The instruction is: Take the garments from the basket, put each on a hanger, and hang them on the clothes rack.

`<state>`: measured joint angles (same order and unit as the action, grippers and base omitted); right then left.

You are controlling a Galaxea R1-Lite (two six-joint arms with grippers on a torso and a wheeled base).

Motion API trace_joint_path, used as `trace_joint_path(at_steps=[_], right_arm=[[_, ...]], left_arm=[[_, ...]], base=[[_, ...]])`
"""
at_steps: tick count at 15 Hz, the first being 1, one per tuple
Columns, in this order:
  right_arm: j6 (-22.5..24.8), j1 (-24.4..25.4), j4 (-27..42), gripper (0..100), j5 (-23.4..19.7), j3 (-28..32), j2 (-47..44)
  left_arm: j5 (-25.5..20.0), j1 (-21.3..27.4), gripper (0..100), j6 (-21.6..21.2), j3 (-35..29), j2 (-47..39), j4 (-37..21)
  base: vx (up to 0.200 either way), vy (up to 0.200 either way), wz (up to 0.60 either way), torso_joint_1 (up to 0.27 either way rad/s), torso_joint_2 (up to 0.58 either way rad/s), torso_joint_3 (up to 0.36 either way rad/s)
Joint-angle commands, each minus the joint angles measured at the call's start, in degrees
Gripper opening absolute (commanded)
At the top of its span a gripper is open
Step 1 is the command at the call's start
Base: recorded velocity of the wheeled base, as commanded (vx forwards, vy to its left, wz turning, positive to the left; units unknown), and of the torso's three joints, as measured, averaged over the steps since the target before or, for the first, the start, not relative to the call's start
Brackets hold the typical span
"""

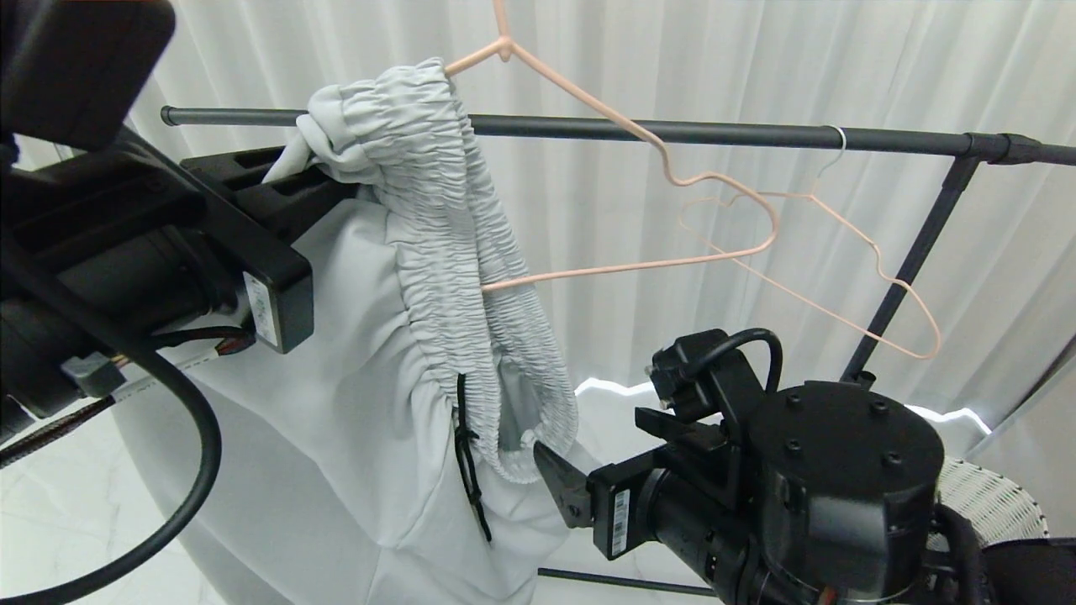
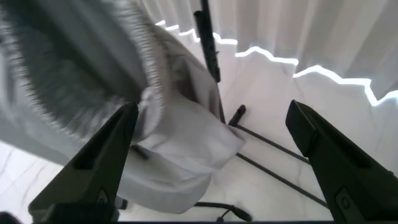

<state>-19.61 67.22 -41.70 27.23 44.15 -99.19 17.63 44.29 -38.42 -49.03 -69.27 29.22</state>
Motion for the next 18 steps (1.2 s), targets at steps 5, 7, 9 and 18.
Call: trace_joint_path(at_steps=[5,7,9,18], right_arm=[[0.1,-2.27,-0.04,0,1.24,-0.21,0.23],[0.28,-4.11,-0.04,0,2.39,-0.56,1.02],[1.07,-7.1,-0.04,0,3.35,-0.47,2.08],[5.29,-17.65,-0.13,0,5.11,-3.37,6.65]], left_arm=[[0.04,0.45,0,0.02,0.16,0.45,0.05],[0.04,0.45,0,-0.07,1.66,0.8,0.05],[0.04,0.45,0,0.02,5.7,2.29,0.05],[0.13,0.18,0,-0.07,17.74,9.33,0.05]], base=[[0.0,0.0,0.0,0.0,0.0,0.0],[0.0,0.0,0.0,0.0,0.0,0.0],[0.0,0.0,0.0,0.0,0.0,0.0],[0.0,0.0,0.0,0.0,0.0,0.0]])
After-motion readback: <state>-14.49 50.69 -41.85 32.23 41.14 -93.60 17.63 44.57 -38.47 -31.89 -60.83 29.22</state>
